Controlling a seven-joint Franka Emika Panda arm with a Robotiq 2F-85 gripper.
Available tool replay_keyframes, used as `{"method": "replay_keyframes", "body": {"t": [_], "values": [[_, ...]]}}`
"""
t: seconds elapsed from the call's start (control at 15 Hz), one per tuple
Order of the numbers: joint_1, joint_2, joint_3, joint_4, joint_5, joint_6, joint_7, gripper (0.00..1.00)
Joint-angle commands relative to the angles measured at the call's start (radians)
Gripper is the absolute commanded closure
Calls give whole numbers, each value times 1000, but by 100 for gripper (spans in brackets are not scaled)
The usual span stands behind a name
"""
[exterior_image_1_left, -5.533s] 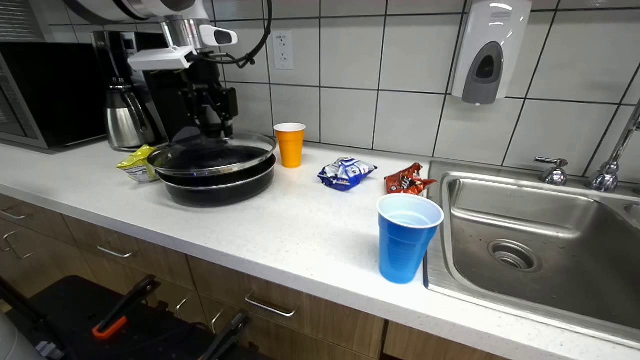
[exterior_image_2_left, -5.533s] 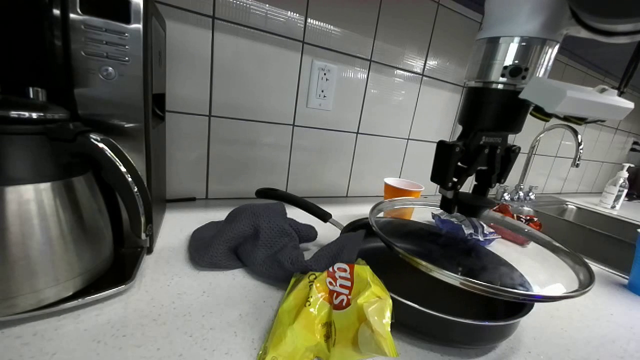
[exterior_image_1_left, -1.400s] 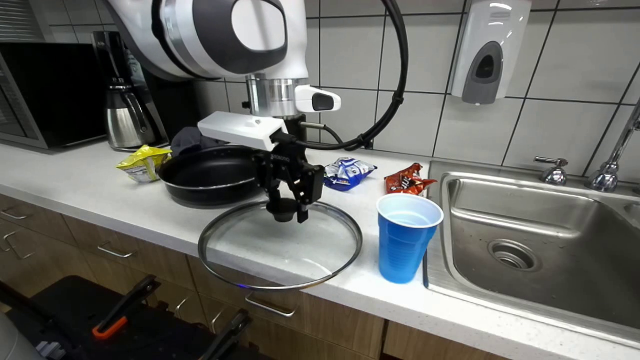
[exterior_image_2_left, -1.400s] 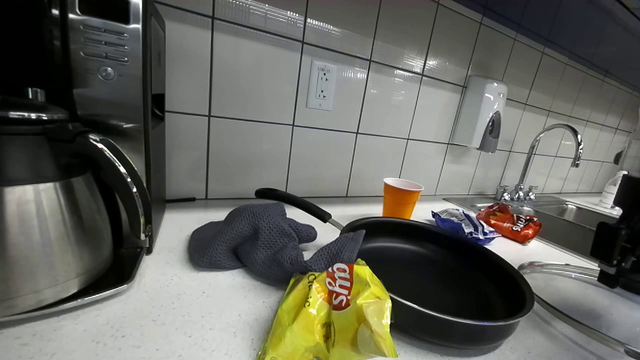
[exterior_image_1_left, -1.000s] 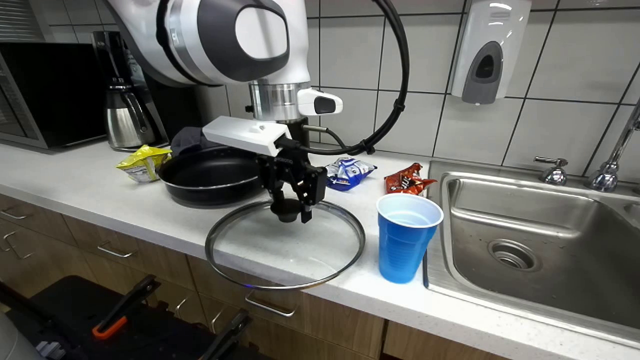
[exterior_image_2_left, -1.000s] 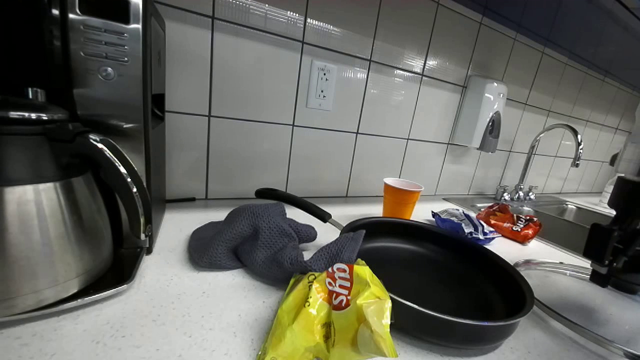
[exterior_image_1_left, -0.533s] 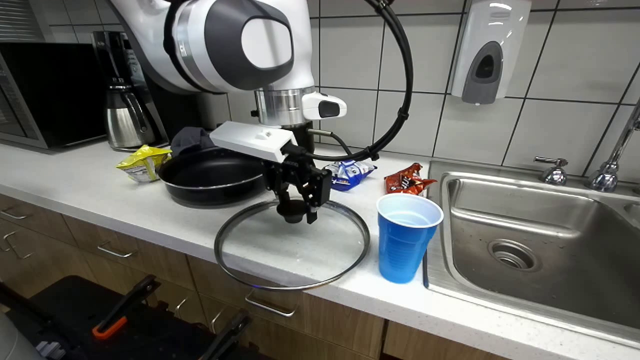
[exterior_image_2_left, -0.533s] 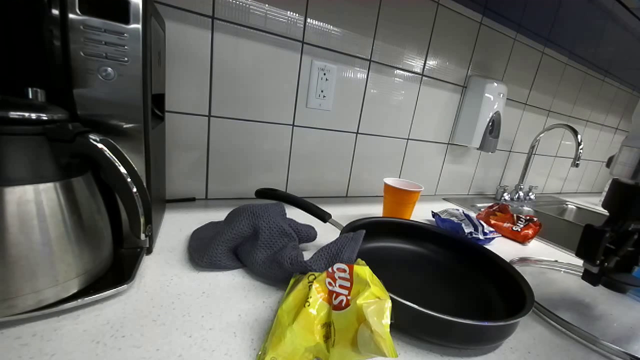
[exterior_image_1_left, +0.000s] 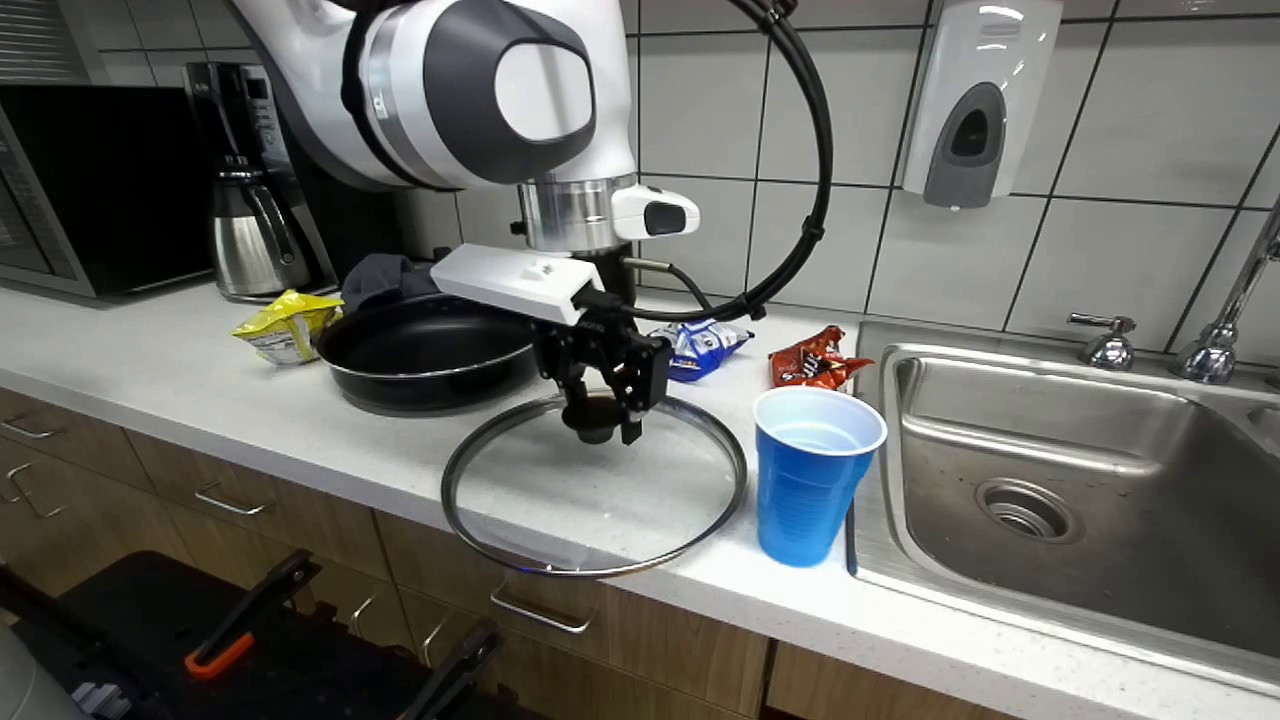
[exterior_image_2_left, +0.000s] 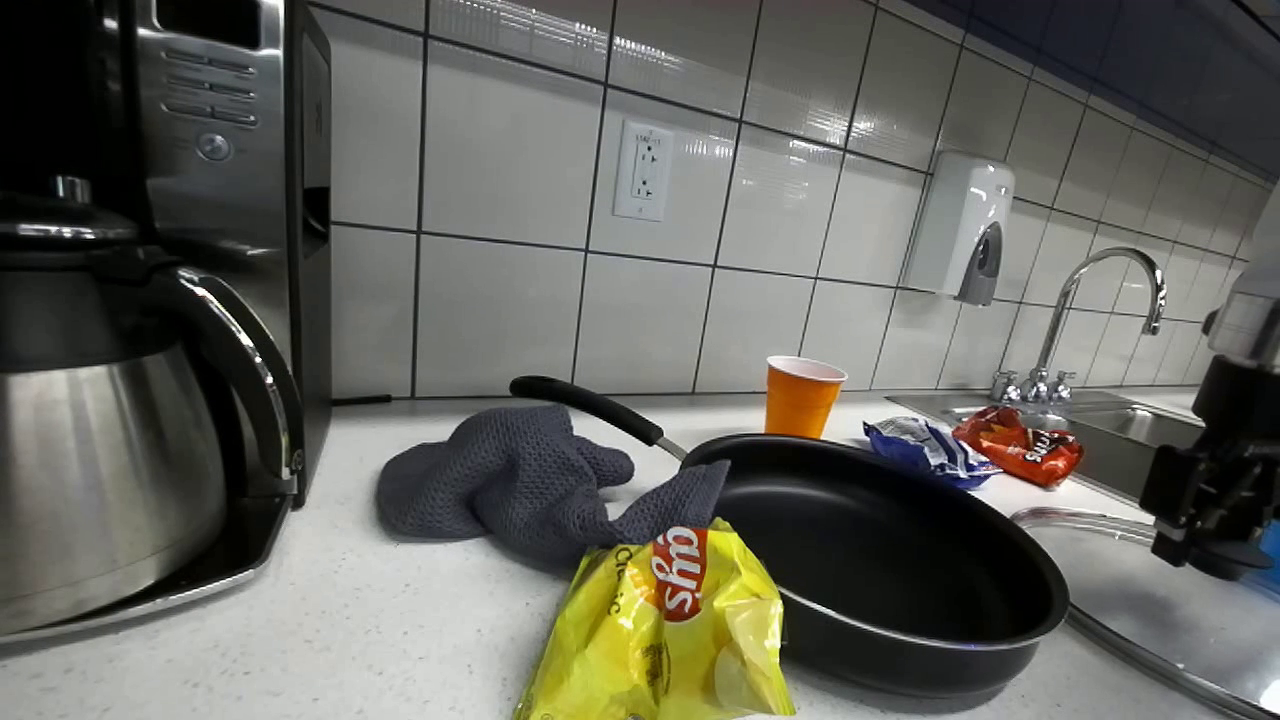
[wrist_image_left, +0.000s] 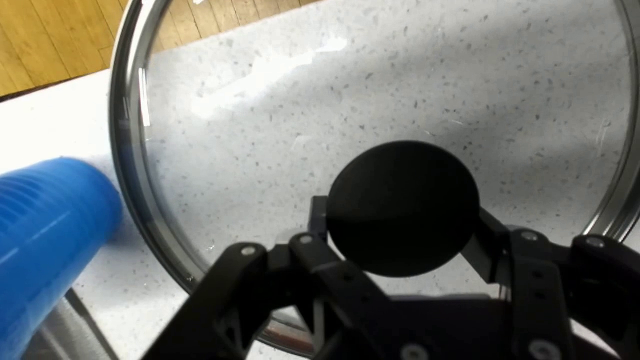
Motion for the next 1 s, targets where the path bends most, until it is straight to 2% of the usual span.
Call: {"method": "replay_keyframes", "body": {"t": [0.0,0.07,0.13,0.2,0.33,0.93], "values": [[-6,6,-2,26,-9,1,-7,61],[-6,6,-1,27,-10,0,-6,12],[-6,6,-2,28,-8,-1,-7,12],[-6,5,-2,31,-7,0,-7,5],[-2,0,-1,34,2,3,-9,0],[2,-10,-1,110,5,40,-28,0]]}}
